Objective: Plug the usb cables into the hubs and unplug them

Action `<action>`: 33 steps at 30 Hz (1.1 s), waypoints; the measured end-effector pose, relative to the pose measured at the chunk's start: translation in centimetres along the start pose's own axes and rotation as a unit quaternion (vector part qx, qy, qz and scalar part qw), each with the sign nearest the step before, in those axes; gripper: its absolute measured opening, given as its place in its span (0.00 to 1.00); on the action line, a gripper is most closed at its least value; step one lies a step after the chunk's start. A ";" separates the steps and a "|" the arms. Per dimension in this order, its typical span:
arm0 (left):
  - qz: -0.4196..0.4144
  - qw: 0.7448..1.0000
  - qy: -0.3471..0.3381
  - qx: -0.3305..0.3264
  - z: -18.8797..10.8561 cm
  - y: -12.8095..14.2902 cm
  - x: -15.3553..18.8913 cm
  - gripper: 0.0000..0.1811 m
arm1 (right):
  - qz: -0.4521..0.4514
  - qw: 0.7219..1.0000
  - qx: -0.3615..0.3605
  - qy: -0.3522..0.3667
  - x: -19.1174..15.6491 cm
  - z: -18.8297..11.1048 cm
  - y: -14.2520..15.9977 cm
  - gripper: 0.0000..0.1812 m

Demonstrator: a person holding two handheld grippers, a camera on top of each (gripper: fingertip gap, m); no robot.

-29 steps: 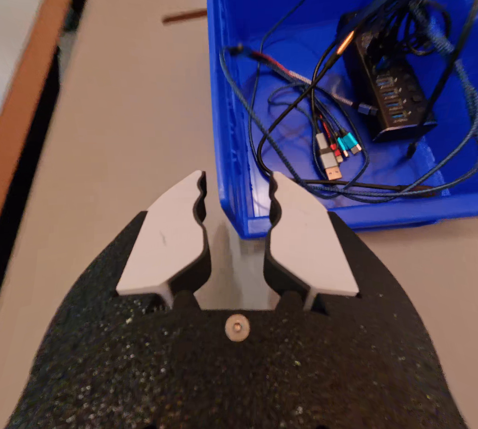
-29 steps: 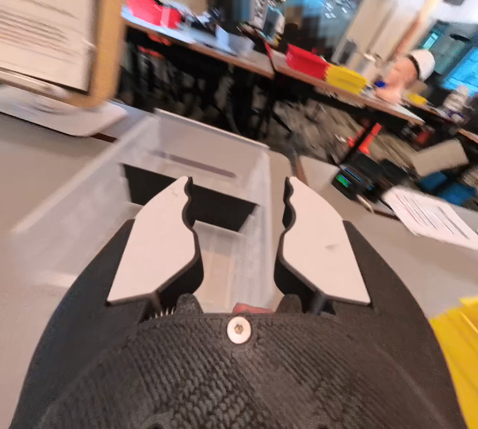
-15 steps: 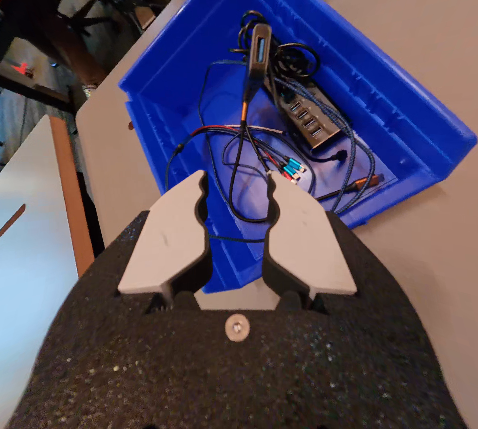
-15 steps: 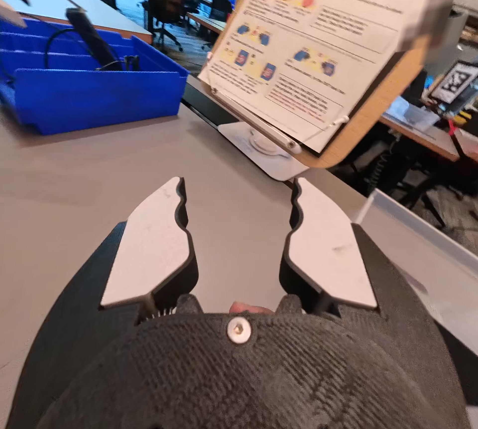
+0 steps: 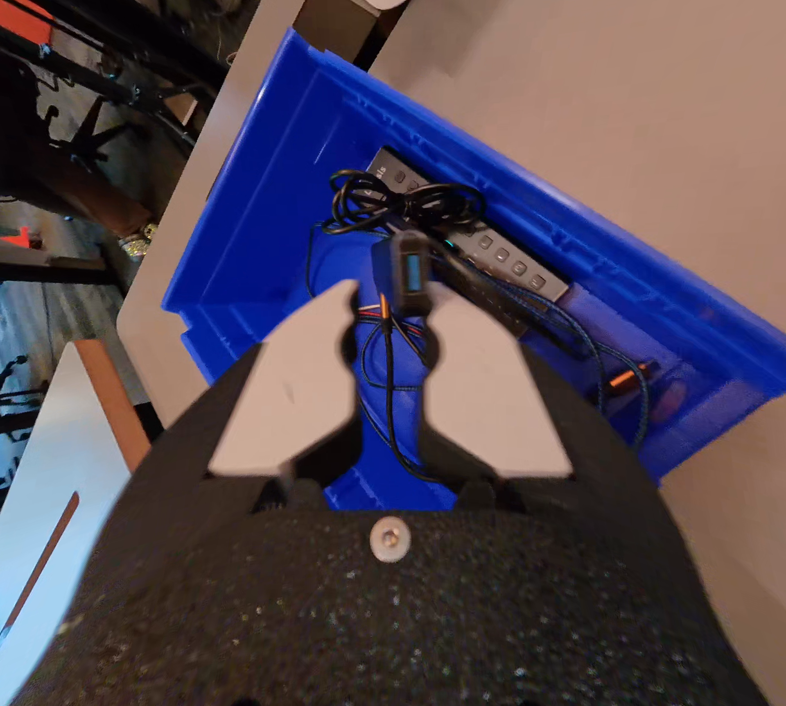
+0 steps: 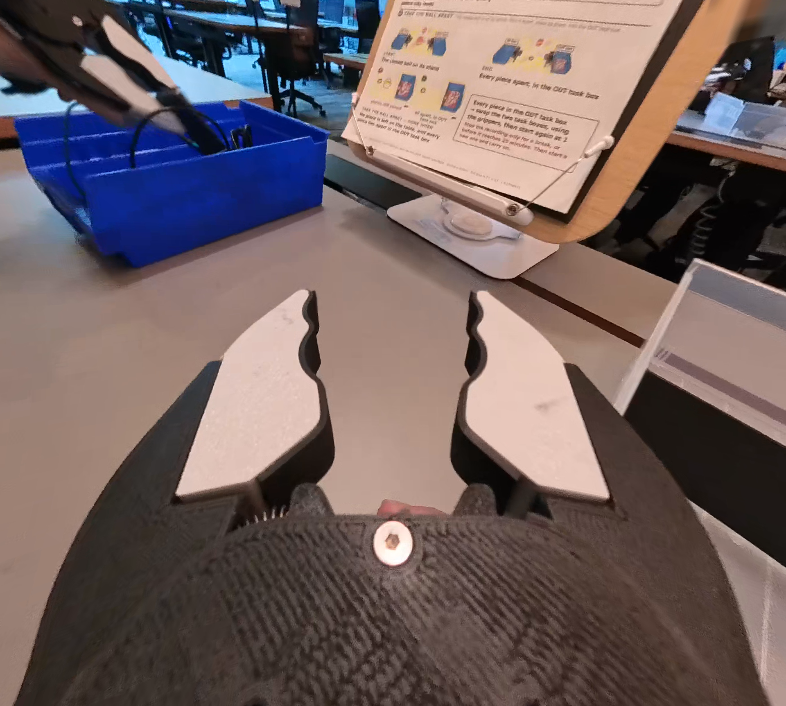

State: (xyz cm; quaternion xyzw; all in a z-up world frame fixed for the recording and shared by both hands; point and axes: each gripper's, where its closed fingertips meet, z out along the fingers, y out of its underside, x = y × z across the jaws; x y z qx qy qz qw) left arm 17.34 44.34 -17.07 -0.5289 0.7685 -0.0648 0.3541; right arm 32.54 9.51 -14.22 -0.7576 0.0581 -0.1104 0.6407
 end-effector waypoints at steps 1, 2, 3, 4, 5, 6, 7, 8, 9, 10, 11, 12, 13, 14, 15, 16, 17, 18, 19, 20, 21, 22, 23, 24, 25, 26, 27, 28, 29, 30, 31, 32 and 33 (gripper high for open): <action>-0.007 1.000 -0.019 -0.004 0.2 0.0 -0.6 0.06 | -0.005 1.000 0.000 -0.005 -0.3 0.1 0.0 0.37; -0.016 0.999 -0.033 -0.007 0.2 0.0 -1.0 0.06 | -0.007 1.000 0.000 -0.008 -0.4 0.2 0.1 0.37; -0.023 0.999 -0.035 -0.003 0.1 -0.1 -1.1 0.06 | -0.007 1.000 -0.002 -0.009 -0.5 0.3 0.3 0.37; -0.030 0.999 -0.042 0.004 -0.1 -0.2 -1.3 0.06 | -0.006 1.000 -0.007 -0.012 -0.6 0.4 0.5 0.36; -0.040 0.998 -0.055 0.011 -0.3 -0.2 -1.7 0.06 | -0.007 1.000 -0.012 -0.015 -0.8 0.5 0.7 0.36; -0.052 0.996 -0.067 0.017 -0.7 -0.1 -2.2 0.06 | -0.012 1.000 -0.017 -0.015 -0.8 0.5 0.8 0.36; -0.070 0.994 -0.083 0.025 -1.3 0.0 -3.0 0.06 | -0.017 1.000 -0.019 -0.013 -0.8 0.5 0.8 0.36; -0.087 0.990 -0.102 0.037 -2.1 0.0 -3.9 0.06 | -0.022 1.000 -0.018 -0.011 -0.7 0.4 0.7 0.36; -0.101 0.986 -0.120 0.052 -3.2 -0.1 -4.8 0.05 | -0.027 1.000 -0.012 -0.011 -0.8 0.3 0.5 0.36; -0.118 0.981 -0.136 0.069 -4.3 -0.2 -5.7 0.05 | -0.030 0.999 -0.005 -0.011 -0.9 0.3 0.2 0.36; -0.133 0.975 -0.154 0.089 -5.6 -0.4 -6.7 0.05 | -0.031 0.999 0.000 -0.011 -0.9 0.3 0.1 0.36; -0.144 0.969 -0.170 0.110 -7.1 -0.8 -7.6 0.05 | -0.029 1.000 0.002 -0.011 -0.9 0.3 0.0 0.36; -0.152 0.962 -0.185 0.129 -8.6 -1.2 -8.3 0.05 | -0.025 1.000 0.002 -0.012 -0.9 0.3 0.0 0.36; -0.157 0.956 -0.200 0.148 -10.2 -1.7 -9.0 0.05 | -0.023 1.000 0.003 -0.013 -1.0 0.4 0.1 0.36; -0.158 0.949 -0.213 0.171 -12.1 -2.6 -9.5 0.05 | -0.021 1.000 0.006 -0.016 -1.1 0.4 0.0 0.36; -0.158 0.942 -0.222 0.198 -13.9 -3.6 -9.8 0.06 | -0.021 1.000 0.011 -0.018 -1.2 0.5 -0.1 0.36; -0.159 0.934 -0.229 0.224 -15.9 -4.8 -10.0 0.05 | -0.023 0.999 0.018 -0.019 -1.4 0.5 -0.3 0.36; -0.157 0.924 -0.239 0.253 -18.1 -6.1 -10.0 0.06 | -0.026 0.999 0.027 -0.023 -1.6 0.5 -0.6 0.36; -0.147 0.915 -0.249 0.281 -20.3 -7.5 -9.9 0.05 | -0.030 0.999 0.035 -0.029 -2.0 0.5 -0.9 0.36; -0.137 0.905 -0.259 0.308 -22.5 -9.0 -9.6 0.05 | -0.033 0.998 0.046 -0.036 -2.4 0.5 -1.2 0.37; -0.128 0.895 -0.266 0.334 -24.7 -10.5 -9.2 0.05 | -0.035 0.997 0.058 -0.044 -2.8 0.5 -1.7 0.37; -0.119 0.885 -0.270 0.360 -26.8 -12.0 -8.6 0.05 | -0.036 0.995 0.073 -0.053 -3.4 0.4 -2.2 0.37; -0.109 0.875 -0.270 0.388 -28.9 -13.6 -7.9 0.05 | -0.035 0.994 0.089 -0.062 -3.9 0.3 -2.8 0.37; -0.100 0.864 -0.267 0.415 -30.9 -15.2 -7.0 0.05 | -0.031 0.992 0.105 -0.070 -4.4 0.2 -3.4 0.37; -0.093 0.854 -0.258 0.441 -32.7 -16.7 -6.0 0.05 | -0.023 0.989 0.121 -0.081 -5.1 0.0 -4.0 0.37; -0.090 0.847 -0.242 0.464 -34.1 -18.0 -4.9 0.05 | -0.011 0.986 0.139 -0.096 -5.8 -0.2 -4.8 0.37; -0.090 0.841 -0.219 0.487 -35.2 -19.3 -3.6 0.05 | 0.001 0.981 0.159 -0.111 -6.6 -0.5 -5.7 0.37; -0.092 0.836 -0.190 0.506 -35.8 -20.4 -2.2 0.05 | 0.006 0.977 0.177 -0.117 -7.2 -0.7 -6.6 0.37; -0.097 0.834 -0.157 0.520 -35.9 -21.3 -0.8 0.05 | -0.001 0.976 0.189 -0.110 -7.4 -0.9 -7.2 0.38; -0.106 0.834 -0.120 0.529 -35.6 -21.9 0.7 0.05 | -0.017 0.976 0.197 -0.091 -7.3 -1.2 -7.8 0.39; -0.117 0.834 -0.078 0.533 -34.8 -22.4 2.4 0.05 | -0.034 0.975 0.206 -0.071 -7.1 -1.6 -8.5 0.41; -0.127 0.836 -0.033 0.532 -33.6 -22.7 4.3 0.05 | -0.052 0.974 0.216 -0.047 -6.7 -2.2 -9.3 0.42; -0.139 0.838 0.012 0.528 -32.2 -22.8 6.2 0.05 | -0.075 0.971 0.226 -0.012 -5.9 -2.8 -10.1 0.42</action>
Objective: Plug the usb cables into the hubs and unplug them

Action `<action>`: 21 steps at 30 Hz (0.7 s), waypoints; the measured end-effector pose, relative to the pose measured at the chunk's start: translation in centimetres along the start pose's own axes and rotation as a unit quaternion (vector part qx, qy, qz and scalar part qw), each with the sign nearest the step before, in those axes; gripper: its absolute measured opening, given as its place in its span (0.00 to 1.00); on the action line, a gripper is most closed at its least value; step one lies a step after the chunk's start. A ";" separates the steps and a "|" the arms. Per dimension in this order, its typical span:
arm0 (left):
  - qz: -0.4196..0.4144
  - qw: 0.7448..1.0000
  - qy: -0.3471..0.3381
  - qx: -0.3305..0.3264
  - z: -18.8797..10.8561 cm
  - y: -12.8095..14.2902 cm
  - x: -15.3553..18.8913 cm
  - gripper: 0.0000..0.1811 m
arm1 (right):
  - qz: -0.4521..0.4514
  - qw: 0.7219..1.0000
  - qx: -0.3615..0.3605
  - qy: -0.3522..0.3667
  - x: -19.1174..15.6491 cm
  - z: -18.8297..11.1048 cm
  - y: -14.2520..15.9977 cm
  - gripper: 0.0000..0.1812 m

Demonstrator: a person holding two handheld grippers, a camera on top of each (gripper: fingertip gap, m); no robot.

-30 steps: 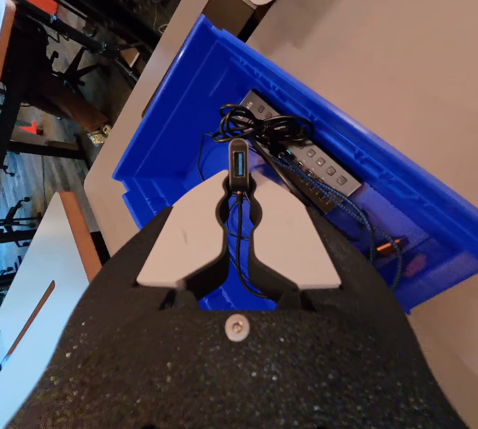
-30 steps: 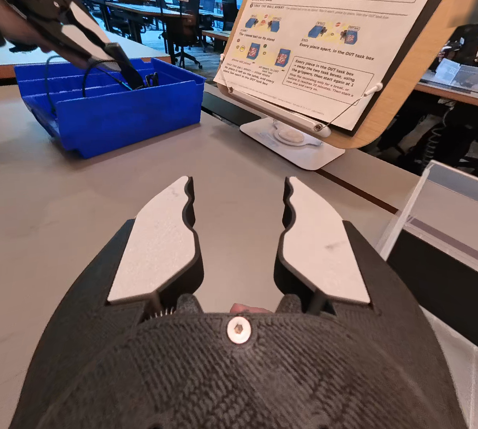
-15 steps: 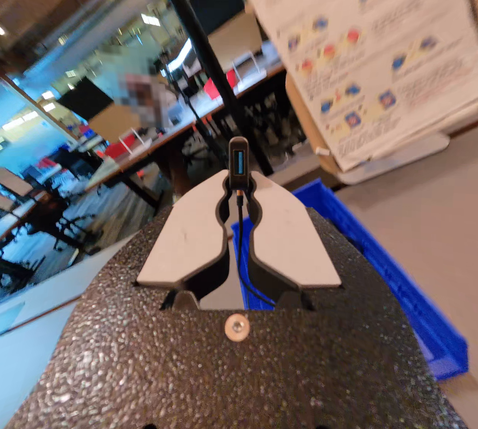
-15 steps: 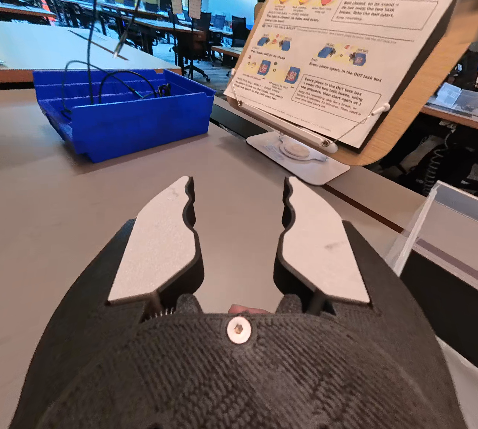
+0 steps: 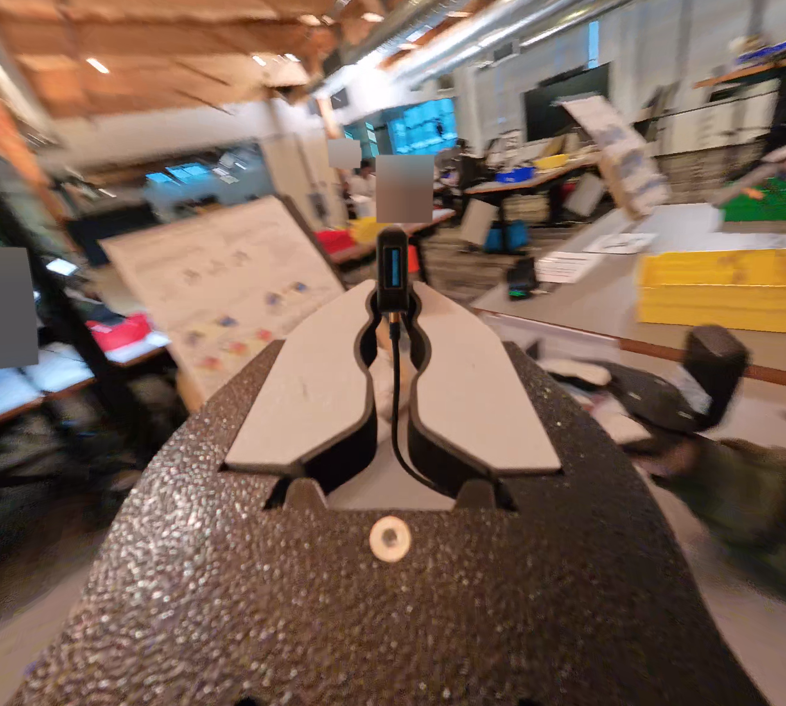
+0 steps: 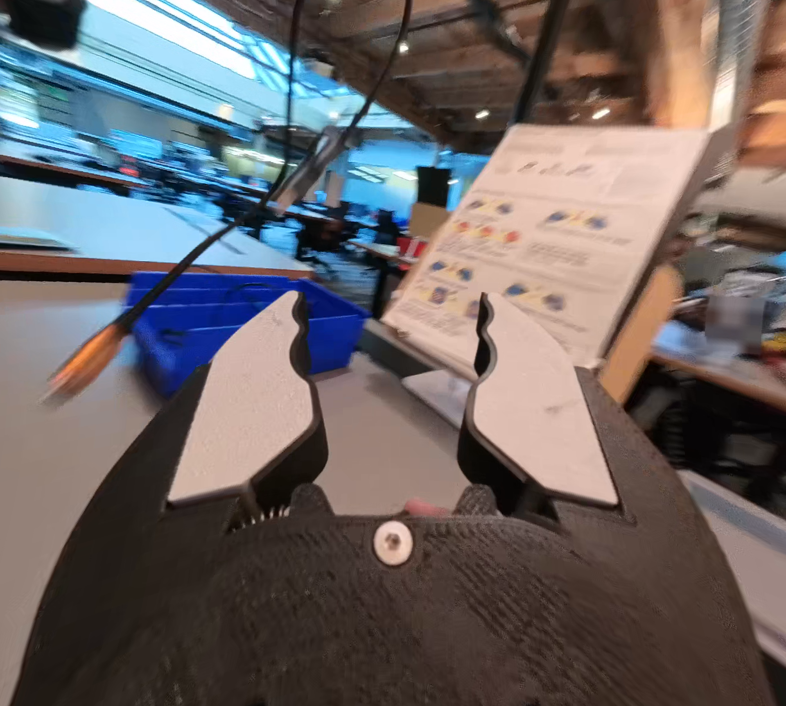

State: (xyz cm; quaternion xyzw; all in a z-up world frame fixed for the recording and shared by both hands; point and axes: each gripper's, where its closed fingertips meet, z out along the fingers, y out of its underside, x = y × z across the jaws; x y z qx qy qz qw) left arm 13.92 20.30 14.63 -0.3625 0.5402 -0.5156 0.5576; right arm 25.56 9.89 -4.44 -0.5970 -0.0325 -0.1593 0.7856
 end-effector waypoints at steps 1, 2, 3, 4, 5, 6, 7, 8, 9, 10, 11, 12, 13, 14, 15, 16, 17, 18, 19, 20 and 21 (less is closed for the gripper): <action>-0.034 0.999 0.026 -0.014 0.4 1.9 1.6 0.05 | -0.044 0.999 0.007 0.031 0.8 -0.4 -0.9 0.43; -0.069 0.996 0.050 -0.026 0.8 3.9 3.1 0.05 | -0.097 0.994 0.016 0.044 1.1 -0.7 -1.7 0.43; -0.102 0.991 0.074 -0.038 1.1 5.7 4.6 0.05 | -0.148 0.988 0.022 0.046 0.9 -1.0 -2.3 0.43; -0.136 0.985 0.096 -0.049 1.4 7.5 6.0 0.05 | -0.187 0.981 0.026 0.044 0.7 -1.1 -2.4 0.43; -0.170 0.977 0.113 -0.057 1.6 9.0 7.1 0.05 | -0.211 0.977 0.028 0.033 0.3 -1.1 -2.3 0.43; -0.200 0.969 0.130 -0.064 1.9 10.3 8.2 0.05 | -0.221 0.975 0.028 0.019 -0.2 -1.1 -1.9 0.44; -0.225 0.961 0.145 -0.070 2.1 11.4 9.0 0.05 | -0.226 0.974 0.029 0.010 -0.5 -1.1 -1.5 0.43; -0.248 0.954 0.153 -0.075 2.3 12.5 9.6 0.05 | -0.234 0.972 0.030 0.002 -0.8 -1.2 -1.0 0.41; -0.267 0.947 0.160 -0.081 2.5 13.4 10.0 0.05 | -0.246 0.969 0.036 -0.003 -0.9 -1.5 -0.8 0.39; -0.287 0.938 0.176 -0.085 2.5 14.0 10.4 0.05 | -0.255 0.966 0.048 -0.002 -0.9 -1.8 -0.9 0.36; -0.309 0.928 0.190 -0.087 2.5 14.5 10.7 0.05 | -0.258 0.965 0.056 -0.015 -1.1 -2.0 -1.0 0.33; -0.330 0.919 0.198 -0.087 2.4 14.9 10.7 0.05 | -0.255 0.965 0.056 -0.039 -1.5 -2.1 -0.7 0.31; -0.345 0.911 0.208 -0.091 2.4 15.3 10.7 0.05 | -0.252 0.965 0.057 -0.055 -1.7 -2.3 -0.4 0.31; -0.359 0.904 0.213 -0.095 2.3 15.7 10.6 0.05 | -0.251 0.963 0.068 -0.069 -2.0 -2.5 -0.5 0.30; -0.377 0.895 0.216 -0.100 2.3 16.2 10.4 0.05 | -0.248 0.962 0.081 -0.082 -2.3 -2.7 -0.6 0.27; -0.397 0.884 0.227 -0.103 2.2 16.6 10.3 0.05 | -0.246 0.961 0.088 -0.092 -2.4 -2.9 -0.7 0.26; -0.415 0.872 0.238 -0.103 2.1 16.9 10.3 0.05 | -0.244 0.959 0.093 -0.105 -2.7 -3.0 -0.7 0.25; -0.436 0.861 0.241 -0.104 2.1 17.3 10.0 0.05 | -0.242 0.958 0.091 -0.124 -3.1 -3.0 -0.5 0.22; -0.451 0.850 0.249 -0.106 2.0 17.6 10.0 0.05 | -0.239 0.957 0.086 -0.141 -3.4 -3.0 -0.1 0.21; -0.458 0.843 0.259 -0.111 1.9 18.0 10.0 0.05 | -0.236 0.956 0.085 -0.155 -3.8 -3.1 0.2 0.22; -0.466 0.838 0.261 -0.112 1.9 18.4 10.0 0.05 | -0.231 0.955 0.084 -0.163 -3.9 -3.1 0.4 0.22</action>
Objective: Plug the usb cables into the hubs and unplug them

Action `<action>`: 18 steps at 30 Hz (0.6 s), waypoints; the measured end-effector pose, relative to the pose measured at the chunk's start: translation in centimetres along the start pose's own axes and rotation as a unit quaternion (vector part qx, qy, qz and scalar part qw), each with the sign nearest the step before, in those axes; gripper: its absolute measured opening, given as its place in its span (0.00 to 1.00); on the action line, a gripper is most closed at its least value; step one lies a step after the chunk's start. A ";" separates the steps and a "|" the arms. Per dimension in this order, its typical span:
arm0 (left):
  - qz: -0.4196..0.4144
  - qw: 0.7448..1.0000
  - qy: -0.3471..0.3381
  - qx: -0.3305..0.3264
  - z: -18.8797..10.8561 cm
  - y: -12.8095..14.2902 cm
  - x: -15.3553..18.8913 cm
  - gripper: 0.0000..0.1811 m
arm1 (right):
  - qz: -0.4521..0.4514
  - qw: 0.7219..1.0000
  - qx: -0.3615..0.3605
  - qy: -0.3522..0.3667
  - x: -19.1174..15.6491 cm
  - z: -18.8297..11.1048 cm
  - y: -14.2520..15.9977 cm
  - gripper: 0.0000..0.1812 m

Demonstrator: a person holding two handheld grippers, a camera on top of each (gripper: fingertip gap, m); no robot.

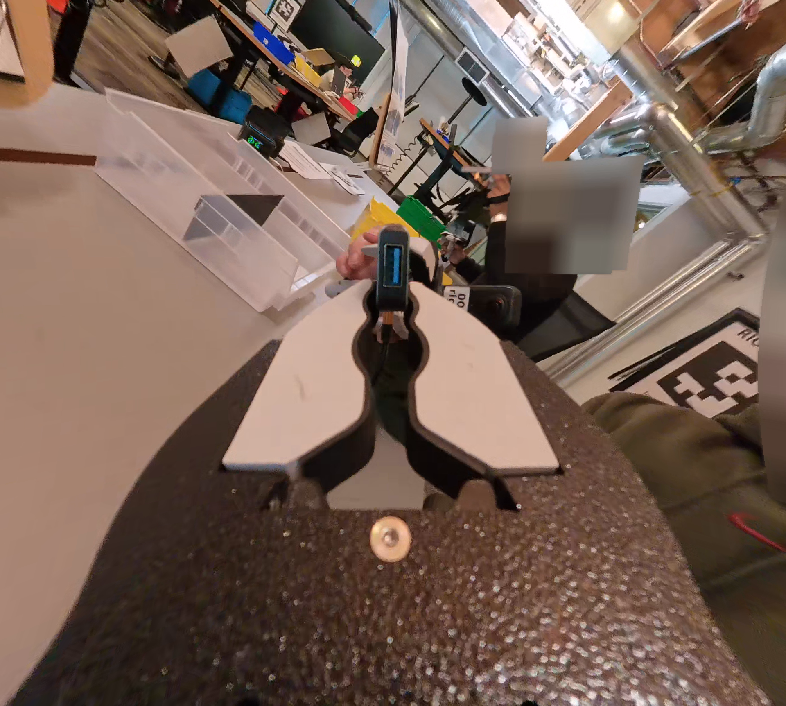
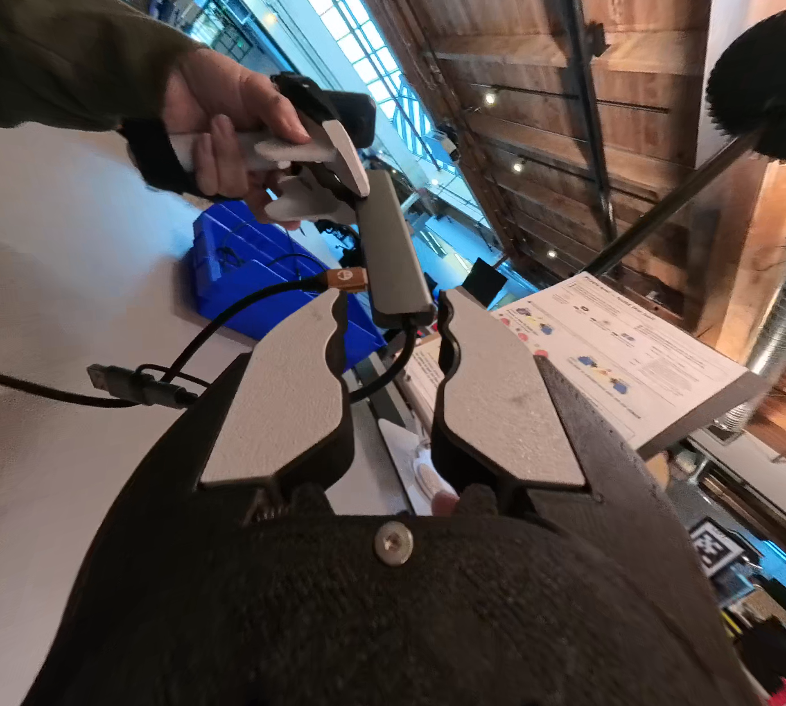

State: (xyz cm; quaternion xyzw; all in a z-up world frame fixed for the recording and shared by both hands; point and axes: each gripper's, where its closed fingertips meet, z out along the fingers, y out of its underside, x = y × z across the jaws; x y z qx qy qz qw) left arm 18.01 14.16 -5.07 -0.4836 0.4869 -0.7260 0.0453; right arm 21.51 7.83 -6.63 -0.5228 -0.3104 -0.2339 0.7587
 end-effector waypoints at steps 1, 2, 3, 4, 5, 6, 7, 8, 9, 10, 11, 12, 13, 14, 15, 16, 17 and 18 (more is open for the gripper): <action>-0.011 1.000 0.005 0.000 -0.1 0.1 -0.3 0.05 | 0.004 1.000 -0.002 -0.003 -0.1 0.1 0.2 0.22; -0.016 1.000 0.010 -0.003 -0.1 0.3 -0.5 0.05 | 0.007 1.000 -0.007 -0.008 -0.3 0.1 0.4 0.23; -0.020 1.000 0.011 -0.006 -0.1 0.4 -0.8 0.05 | 0.012 1.000 -0.010 -0.018 -0.6 0.1 0.6 0.23; -0.026 1.000 0.014 -0.009 -0.1 0.6 -1.0 0.05 | 0.020 0.999 -0.014 -0.027 -0.9 0.1 0.8 0.23; -0.028 0.999 0.017 -0.016 -0.1 0.8 -1.2 0.05 | 0.026 0.999 -0.015 -0.039 -1.2 0.1 0.9 0.25; -0.029 0.999 0.016 -0.021 -0.1 1.0 -1.4 0.05 | 0.032 0.998 -0.017 -0.051 -1.6 0.1 1.1 0.26; -0.030 0.999 0.015 -0.022 -0.1 1.1 -1.5 0.05 | 0.036 0.997 -0.018 -0.058 -1.8 0.1 1.2 0.26; -0.030 0.999 0.017 -0.025 -0.1 1.3 -1.6 0.05 | 0.039 0.997 -0.019 -0.064 -2.0 0.1 1.2 0.27; -0.031 0.999 0.018 -0.029 0.0 1.5 -1.6 0.05 | 0.042 0.996 -0.023 -0.071 -2.2 0.1 1.4 0.28; -0.032 0.999 0.017 -0.030 0.0 1.6 -1.7 0.05 | 0.045 0.996 -0.030 -0.076 -2.4 0.1 1.6 0.27; -0.034 0.999 0.016 -0.030 0.1 1.8 -1.8 0.05 | 0.042 0.996 -0.034 -0.075 -2.5 0.2 1.8 0.27; -0.035 0.999 0.017 -0.029 0.1 1.9 -1.9 0.05 | 0.038 0.996 -0.036 -0.078 -2.7 0.3 1.9 0.27; -0.039 0.999 0.017 -0.026 0.1 1.9 -2.0 0.05 | 0.041 0.995 -0.041 -0.084 -3.0 0.4 2.2 0.27; -0.041 0.999 0.015 -0.026 0.0 2.0 -2.2 0.05 | 0.043 0.994 -0.047 -0.085 -3.1 0.5 2.4 0.27; -0.041 0.999 0.016 -0.027 -0.2 2.1 -2.4 0.05 | 0.038 0.995 -0.048 -0.084 -3.2 0.6 2.5 0.27; -0.042 0.999 0.017 -0.028 -0.3 2.2 -2.4 0.05 | 0.036 0.995 -0.049 -0.082 -3.2 0.6 2.6 0.26; -0.045 0.998 0.017 -0.027 -0.5 2.3 -2.5 0.05 | 0.035 0.995 -0.053 -0.081 -3.1 0.6 2.8 0.23; -0.044 0.998 0.017 -0.030 -0.6 2.4 -2.5 0.05 | 0.038 0.994 -0.051 -0.087 -3.3 0.6 2.7 0.23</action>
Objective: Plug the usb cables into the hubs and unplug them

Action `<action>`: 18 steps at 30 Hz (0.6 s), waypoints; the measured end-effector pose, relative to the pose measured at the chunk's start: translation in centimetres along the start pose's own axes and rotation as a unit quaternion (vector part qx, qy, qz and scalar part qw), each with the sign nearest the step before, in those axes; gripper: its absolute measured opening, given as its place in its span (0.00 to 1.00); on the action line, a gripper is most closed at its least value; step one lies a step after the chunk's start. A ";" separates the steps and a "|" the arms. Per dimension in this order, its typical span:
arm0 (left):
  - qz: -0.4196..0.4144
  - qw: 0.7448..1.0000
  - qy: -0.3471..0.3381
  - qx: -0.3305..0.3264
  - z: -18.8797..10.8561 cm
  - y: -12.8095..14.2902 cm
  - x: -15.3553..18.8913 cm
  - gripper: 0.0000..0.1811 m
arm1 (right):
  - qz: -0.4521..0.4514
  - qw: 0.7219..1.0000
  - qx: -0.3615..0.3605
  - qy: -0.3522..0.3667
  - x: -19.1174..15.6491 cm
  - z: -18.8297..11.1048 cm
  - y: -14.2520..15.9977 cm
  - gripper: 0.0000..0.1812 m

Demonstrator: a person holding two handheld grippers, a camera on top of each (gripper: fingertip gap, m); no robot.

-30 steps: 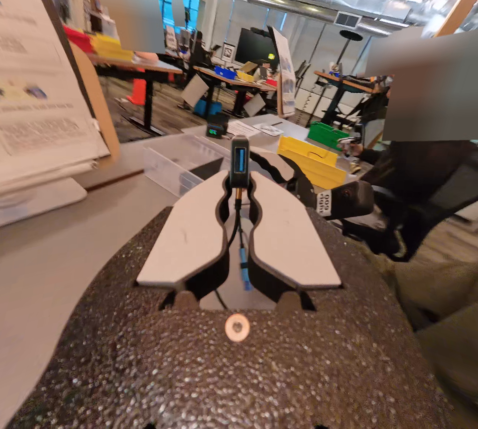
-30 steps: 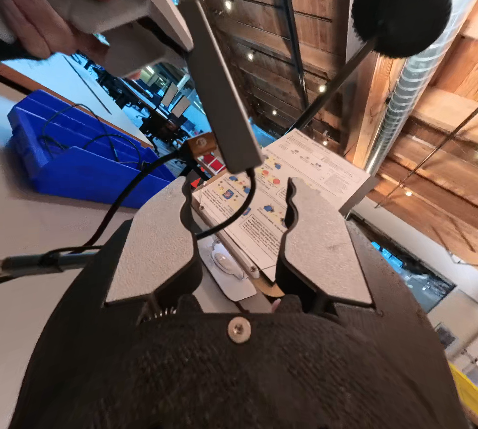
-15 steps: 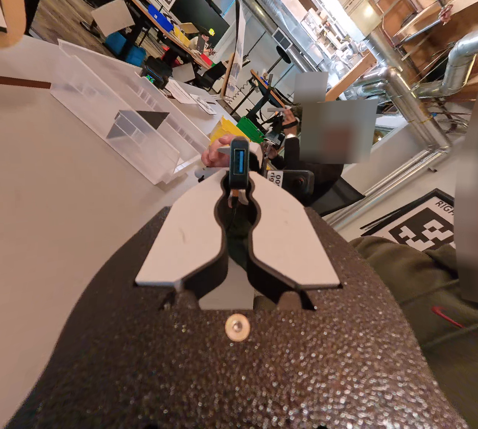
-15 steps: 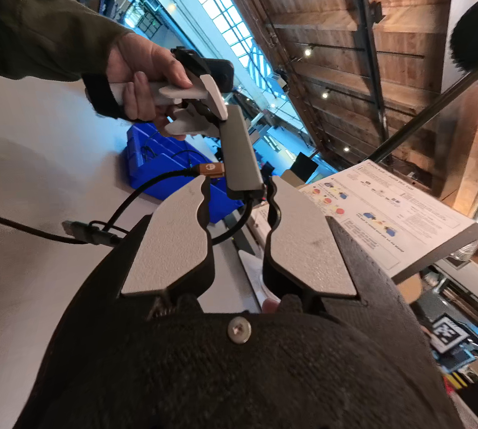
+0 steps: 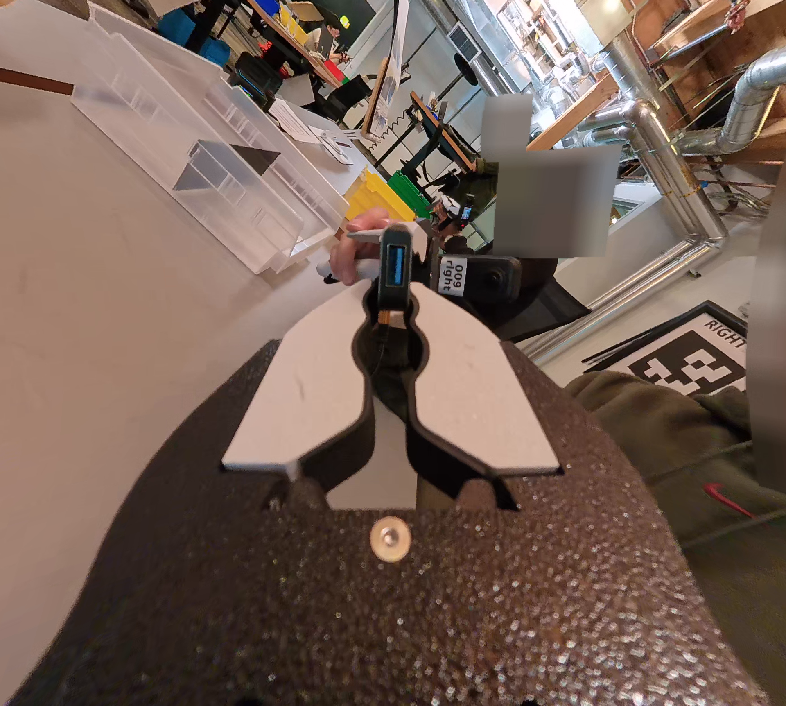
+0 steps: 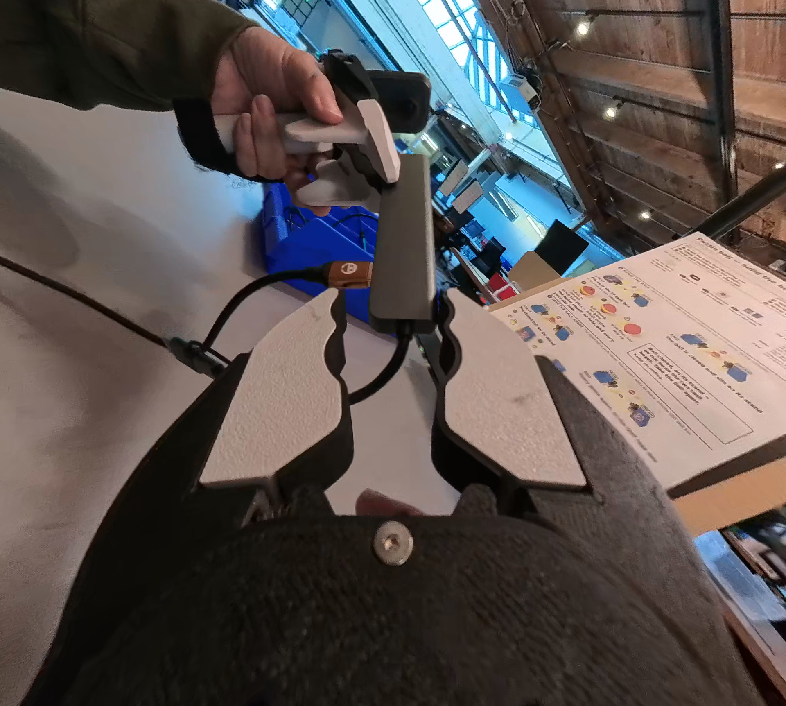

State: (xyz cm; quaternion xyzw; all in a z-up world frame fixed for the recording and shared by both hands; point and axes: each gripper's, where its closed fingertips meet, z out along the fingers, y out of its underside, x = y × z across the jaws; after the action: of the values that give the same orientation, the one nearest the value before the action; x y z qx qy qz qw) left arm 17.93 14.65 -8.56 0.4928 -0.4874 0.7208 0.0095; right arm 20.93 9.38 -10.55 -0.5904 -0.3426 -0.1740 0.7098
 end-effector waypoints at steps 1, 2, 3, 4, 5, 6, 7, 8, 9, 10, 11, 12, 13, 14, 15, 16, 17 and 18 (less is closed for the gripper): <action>0.003 1.000 0.000 -0.002 -0.1 0.1 0.0 0.05 | 0.010 1.000 0.007 -0.011 -0.2 -0.1 -0.2 0.21; 0.003 1.000 0.000 -0.002 -0.3 0.1 0.0 0.05 | 0.022 1.000 0.013 -0.016 -0.2 -0.2 -0.4 0.20; 0.001 1.000 0.001 -0.001 -0.3 0.1 0.0 0.05 | 0.031 0.999 0.019 -0.017 -0.2 -0.3 -0.5 0.20; -0.001 1.000 0.004 -0.002 -0.4 0.1 0.1 0.05 | 0.031 0.999 0.021 -0.015 -0.1 -0.4 -0.5 0.19; -0.001 1.000 0.004 -0.004 -0.4 0.2 0.1 0.05 | 0.027 0.999 0.015 -0.013 0.0 -0.4 -0.4 0.18; -0.001 1.000 0.000 -0.005 -0.4 0.2 -0.1 0.05 | 0.021 1.000 0.007 -0.011 0.0 -0.3 -0.1 0.17; -0.002 1.000 -0.002 -0.005 -0.4 0.3 -0.2 0.05 | 0.018 1.000 0.003 -0.007 0.0 -0.2 0.0 0.17; -0.004 1.000 -0.003 -0.003 -0.4 0.2 -0.3 0.05 | 0.019 1.000 0.003 -0.005 0.0 -0.1 0.1 0.17; -0.005 1.000 -0.003 -0.001 -0.5 0.2 -0.4 0.05 | 0.022 1.000 0.003 -0.002 0.0 0.0 0.1 0.17; -0.005 1.000 -0.004 0.000 -0.5 0.1 -0.4 0.05 | 0.026 1.000 0.003 -0.001 0.0 0.1 0.1 0.17; -0.007 1.000 -0.004 0.002 -0.6 0.1 -0.4 0.05 | 0.029 1.000 0.004 0.002 0.0 0.1 0.2 0.17; -0.007 1.000 -0.004 0.003 -0.6 0.2 -0.5 0.05 | 0.028 1.000 0.003 0.008 0.1 0.2 0.3 0.17; -0.007 1.000 -0.004 0.002 -0.6 0.2 -0.5 0.05 | 0.028 1.000 0.000 0.008 0.0 0.3 0.5 0.17; -0.008 1.000 -0.004 -0.001 -0.6 0.4 -0.6 0.05 | 0.035 0.999 -0.003 0.001 -0.2 0.5 0.6 0.17; -0.010 1.000 -0.003 -0.005 -0.6 0.6 -0.7 0.05 | 0.042 0.999 -0.006 -0.003 -0.4 0.6 0.8 0.17; -0.014 1.000 -0.003 -0.005 -0.6 0.6 -0.8 0.05 | 0.051 0.999 -0.010 -0.004 -0.5 0.7 0.9 0.17; -0.017 1.000 -0.004 -0.004 -0.7 0.6 -0.9 0.05 | 0.063 0.998 -0.015 -0.009 -0.6 0.7 0.9 0.17; -0.018 1.000 -0.003 -0.005 -0.8 0.6 -1.0 0.05 | 0.075 0.997 -0.019 -0.016 -0.7 0.8 0.9 0.17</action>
State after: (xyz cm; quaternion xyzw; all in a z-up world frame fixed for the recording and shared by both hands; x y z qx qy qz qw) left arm 17.58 15.31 -9.74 0.5036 -0.4822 0.7165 0.0241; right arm 20.81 10.22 -11.59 -0.6308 -0.3049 -0.1175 0.7038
